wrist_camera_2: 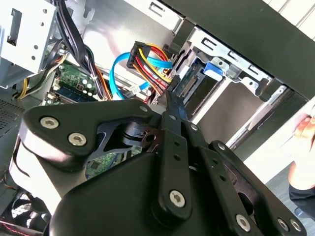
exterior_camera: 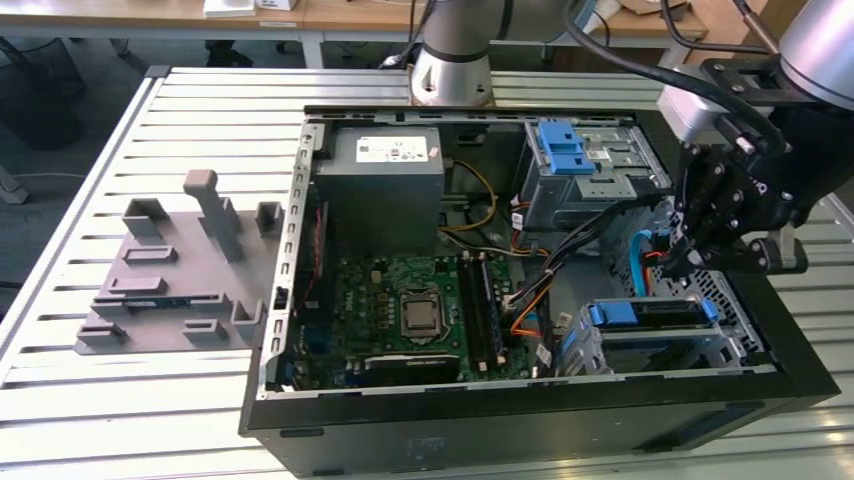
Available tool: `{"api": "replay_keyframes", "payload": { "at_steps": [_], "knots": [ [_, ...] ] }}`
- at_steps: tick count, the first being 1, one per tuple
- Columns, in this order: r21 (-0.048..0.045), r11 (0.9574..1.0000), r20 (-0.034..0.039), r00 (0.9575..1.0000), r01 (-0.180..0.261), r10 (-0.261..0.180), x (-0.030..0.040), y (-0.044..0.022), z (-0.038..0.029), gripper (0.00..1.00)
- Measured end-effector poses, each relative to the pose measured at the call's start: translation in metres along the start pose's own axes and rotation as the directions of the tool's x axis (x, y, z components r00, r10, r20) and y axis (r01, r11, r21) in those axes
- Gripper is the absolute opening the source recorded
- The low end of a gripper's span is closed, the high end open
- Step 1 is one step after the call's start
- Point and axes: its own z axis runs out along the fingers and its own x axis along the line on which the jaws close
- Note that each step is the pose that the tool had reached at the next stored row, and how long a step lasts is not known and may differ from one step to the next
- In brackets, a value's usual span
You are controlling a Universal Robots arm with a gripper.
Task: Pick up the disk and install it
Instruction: 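Insert the first disk wire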
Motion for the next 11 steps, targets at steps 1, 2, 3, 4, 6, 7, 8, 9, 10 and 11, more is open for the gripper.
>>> {"api": "replay_keyframes", "payload": {
  "at_steps": [1,2,3,4,6,7,8,9,10,11],
  "knots": [
    [0.0,1.0,0.0,1.0,-0.001,0.001,-0.0002,0.0,0.0001,0.11],
    [0.0,1.0,-0.0002,1.0,-0.003,0.003,-0.0002,0.0,0.0001,0.11],
    [0.0001,1.0,-0.0004,1.0,-0.004,0.004,-0.0003,0.0,0.0002,0.11],
    [0.0001,1.0,-0.001,1.0,-0.004,0.004,-0.0003,-0.0001,0.0002,0.11],
    [0.0012,1.0,-0.0047,1.0,-0.004,0.004,-0.0005,-0.0001,0.0003,0.11],
    [0.0029,1.0,-0.0075,1.0,-0.004,0.004,-0.0007,-0.0002,0.0003,0.17],
    [0.0042,1.0,-0.0092,1.0,-0.004,0.004,-0.001,-0.0002,0.0004,0.17],
    [0.005,1.0,-0.0109,0.9999,-0.004,0.004,-0.0015,-0.0001,0.0004,0.17],
    [0.0059,1.0,-0.0125,0.9999,-0.004,0.004,-0.0019,-0.0001,0.0005,0.17],
    [0.0068,1.0,-0.0137,0.9999,-0.005,0.005,-0.0021,-0.0001,0.0005,0.19]
  ]
}}
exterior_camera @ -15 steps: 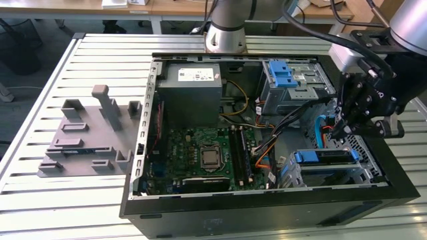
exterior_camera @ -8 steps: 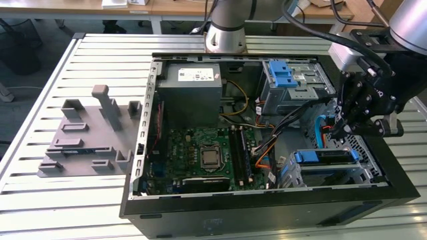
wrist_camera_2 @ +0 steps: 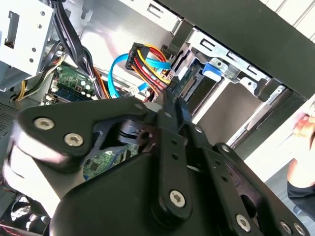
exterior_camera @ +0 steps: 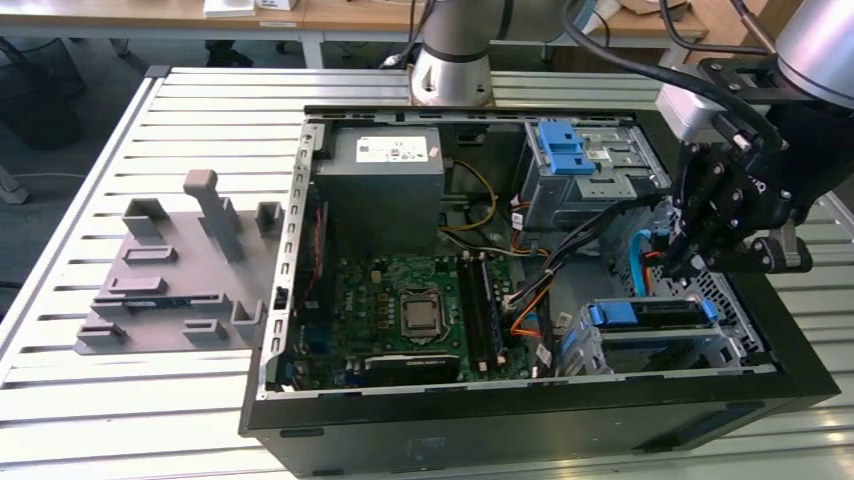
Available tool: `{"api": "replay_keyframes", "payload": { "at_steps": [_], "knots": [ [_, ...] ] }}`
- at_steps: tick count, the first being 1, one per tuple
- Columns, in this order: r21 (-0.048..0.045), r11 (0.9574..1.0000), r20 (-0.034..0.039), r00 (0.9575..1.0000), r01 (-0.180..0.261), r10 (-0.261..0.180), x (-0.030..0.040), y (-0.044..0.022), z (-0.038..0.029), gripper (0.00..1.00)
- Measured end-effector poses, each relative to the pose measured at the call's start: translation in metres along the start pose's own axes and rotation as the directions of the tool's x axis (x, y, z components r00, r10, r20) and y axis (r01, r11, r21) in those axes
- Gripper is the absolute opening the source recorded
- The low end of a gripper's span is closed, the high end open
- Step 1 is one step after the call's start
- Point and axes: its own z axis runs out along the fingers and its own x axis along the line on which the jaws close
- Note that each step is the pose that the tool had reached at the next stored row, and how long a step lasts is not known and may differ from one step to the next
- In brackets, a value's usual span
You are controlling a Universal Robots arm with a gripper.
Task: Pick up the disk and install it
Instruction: 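Insert the first disk wire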
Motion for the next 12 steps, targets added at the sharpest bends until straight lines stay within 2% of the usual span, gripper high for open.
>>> {"api": "replay_keyframes", "payload": {
  "at_steps": [1,2,6,12],
  "knots": [
    [0.0011,1.0,-0.0011,1.0,0.0,0.0,-0.0001,0.0001,0.0001,0.19],
    [0.0024,1.0,-0.002,1.0,0.0,0.0,-0.0003,0.0003,0.0002,0.25],
    [0.0068,1.0,-0.0074,1.0,0.0,0.0,-0.0029,0.0004,0.0018,0.25],
    [0.0121,0.9999,-0.0108,0.9999,0.0,0.0,-0.0061,0.0006,0.005,0.25]
  ]
}}
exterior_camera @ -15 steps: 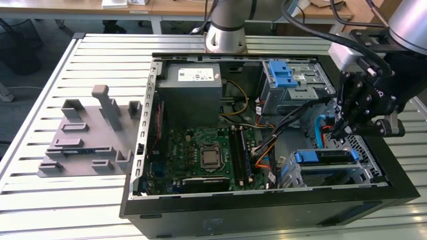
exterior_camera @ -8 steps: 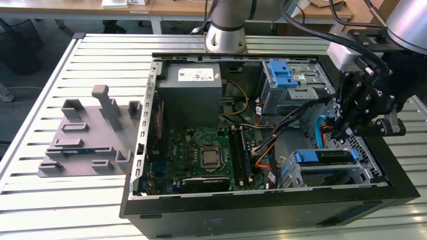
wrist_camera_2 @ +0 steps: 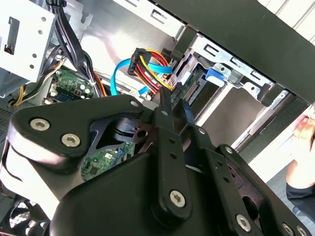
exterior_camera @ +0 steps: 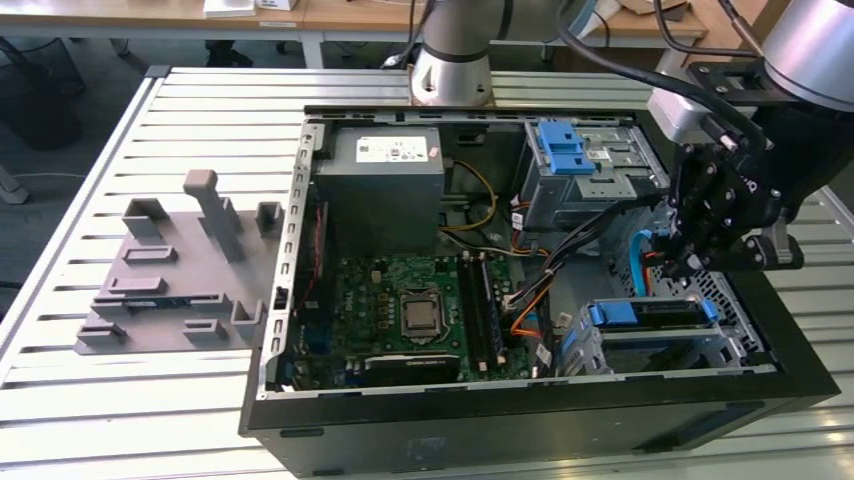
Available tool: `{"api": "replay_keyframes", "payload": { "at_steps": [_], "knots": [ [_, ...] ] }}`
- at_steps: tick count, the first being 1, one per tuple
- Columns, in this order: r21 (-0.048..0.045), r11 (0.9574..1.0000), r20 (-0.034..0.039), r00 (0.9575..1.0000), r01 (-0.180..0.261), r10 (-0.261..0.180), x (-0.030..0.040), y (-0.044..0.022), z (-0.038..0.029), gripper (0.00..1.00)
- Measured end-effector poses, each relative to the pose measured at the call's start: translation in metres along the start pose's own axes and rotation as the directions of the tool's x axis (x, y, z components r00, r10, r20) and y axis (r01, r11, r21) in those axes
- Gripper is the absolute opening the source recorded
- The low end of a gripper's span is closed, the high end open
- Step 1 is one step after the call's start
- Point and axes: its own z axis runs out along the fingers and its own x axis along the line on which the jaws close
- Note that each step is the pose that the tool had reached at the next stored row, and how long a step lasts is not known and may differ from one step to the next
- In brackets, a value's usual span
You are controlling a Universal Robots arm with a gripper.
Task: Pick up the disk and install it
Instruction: 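Insert the first disk wire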
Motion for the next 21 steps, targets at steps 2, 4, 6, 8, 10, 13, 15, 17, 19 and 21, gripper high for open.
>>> {"api": "replay_keyframes", "payload": {
  "at_steps": [2,4,6,8,10,13,15,17,19,21],
  "knots": [
    [0.0046,1.0,-0.0052,1.0,0.0,0.0,-0.0003,0.0,0.0011,0.25],
    [0.0104,0.9999,-0.0107,0.9999,0.0,0.0,-0.0005,0.0,0.0023,0.25],
    [0.0144,0.9999,-0.0164,0.9999,0.0,0.0,-0.0006,0.0,0.0031,0.25],
    [0.0156,0.9999,-0.0228,0.9997,0.0,0.0,-0.0007,0.0,0.0038,0.23],
    [0.0158,0.9999,-0.0269,0.9996,0.0,0.0,-0.0006,0.0,0.0042,0.17],
    [0.0157,0.9999,-0.0297,0.9996,0.001,0.0,-0.0003,0.0,0.0042,0.17],
    [0.0143,0.9999,-0.0364,0.9993,0.0,0.0,-0.0002,-0.0001,0.0045,0.17],
    [0.0127,0.9999,-0.054,0.9985,-0.002,0.002,-0.0002,-0.0003,0.0044,0.17],
    [0.0125,0.9999,-0.0582,0.9983,-0.009,0.01,-0.0002,-0.0004,0.0048,0.17],
    [0.0121,0.9997,-0.059,0.9981,-0.02,0.02,-0.0001,-0.0004,0.0058,0.17]
  ]
}}
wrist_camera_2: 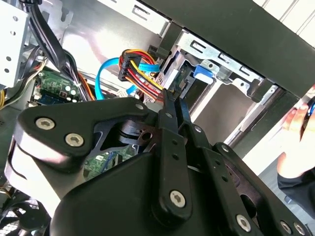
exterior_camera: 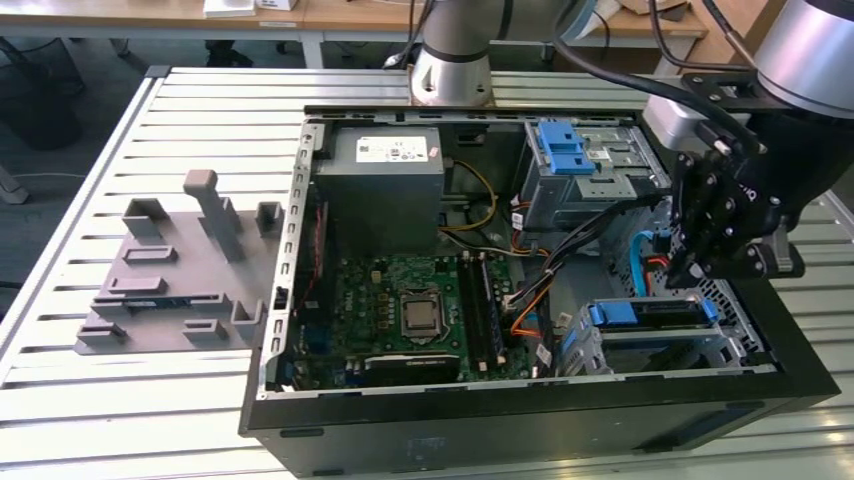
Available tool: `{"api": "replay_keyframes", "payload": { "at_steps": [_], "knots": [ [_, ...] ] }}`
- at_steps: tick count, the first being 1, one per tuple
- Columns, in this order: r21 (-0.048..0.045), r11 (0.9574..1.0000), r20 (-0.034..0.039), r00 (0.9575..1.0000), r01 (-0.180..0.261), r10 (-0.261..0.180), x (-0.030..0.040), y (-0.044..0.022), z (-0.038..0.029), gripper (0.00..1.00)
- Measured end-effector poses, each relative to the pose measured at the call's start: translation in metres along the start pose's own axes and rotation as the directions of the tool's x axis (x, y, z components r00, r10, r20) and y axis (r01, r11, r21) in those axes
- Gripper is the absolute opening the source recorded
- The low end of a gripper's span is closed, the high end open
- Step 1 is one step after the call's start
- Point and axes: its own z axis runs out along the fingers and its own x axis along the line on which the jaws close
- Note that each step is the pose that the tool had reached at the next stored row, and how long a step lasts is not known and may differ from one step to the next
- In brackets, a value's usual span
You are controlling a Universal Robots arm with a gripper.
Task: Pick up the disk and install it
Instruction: 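Insert the first disk wire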
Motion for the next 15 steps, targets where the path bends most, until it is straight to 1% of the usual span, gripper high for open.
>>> {"api": "replay_keyframes", "payload": {
  "at_steps": [3,7,8,13,15],
  "knots": [
    [-0.0013,0.9999,-0.0005,0.9999,-0.014,0.014,0.0003,0.0,0.0017,0.17],
    [-0.0014,0.9999,-0.0004,0.9999,-0.015,0.015,0.0002,0.0,0.0023,0.17],
    [-0.0014,0.9999,-0.0003,0.9999,-0.015,0.015,0.0008,0.0,0.0026,0.17],
    [-0.0018,0.9998,-0.0005,0.9998,-0.018,0.018,0.0078,-0.0003,0.005,0.17],
    [-0.0029,0.9997,-0.0004,0.9997,-0.024,0.024,0.0082,-0.0003,0.0058,0.17]
  ]
}}
